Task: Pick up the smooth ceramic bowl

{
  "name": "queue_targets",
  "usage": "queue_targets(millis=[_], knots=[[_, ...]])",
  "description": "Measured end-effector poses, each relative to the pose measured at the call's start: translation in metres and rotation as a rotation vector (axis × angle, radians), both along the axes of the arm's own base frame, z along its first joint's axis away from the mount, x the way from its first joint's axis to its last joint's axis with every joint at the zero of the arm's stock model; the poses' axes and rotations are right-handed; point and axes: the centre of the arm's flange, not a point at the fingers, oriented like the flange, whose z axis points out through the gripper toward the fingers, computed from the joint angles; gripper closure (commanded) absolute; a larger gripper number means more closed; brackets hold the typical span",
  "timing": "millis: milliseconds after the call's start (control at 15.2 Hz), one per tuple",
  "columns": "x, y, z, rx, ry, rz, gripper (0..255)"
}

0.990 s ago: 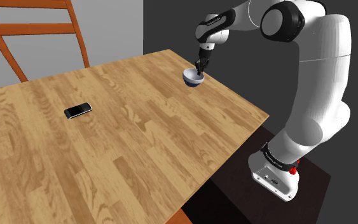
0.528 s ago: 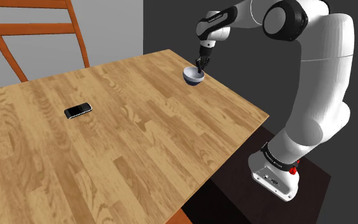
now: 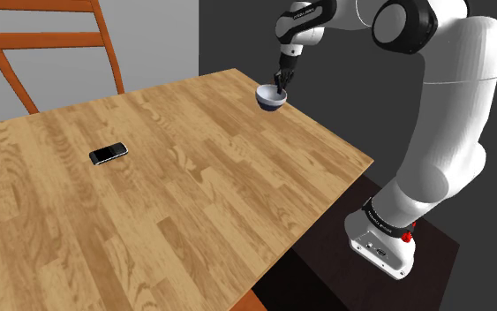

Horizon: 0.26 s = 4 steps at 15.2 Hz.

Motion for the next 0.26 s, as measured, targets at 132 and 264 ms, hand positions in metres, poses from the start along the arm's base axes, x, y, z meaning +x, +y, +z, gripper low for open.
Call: queue_targets(millis=[132, 264], knots=[[0.0, 0.0, 0.009, 0.0, 0.0, 0.0, 255], [0.001, 0.001, 0.019, 0.0, 0.0, 0.0, 255]])
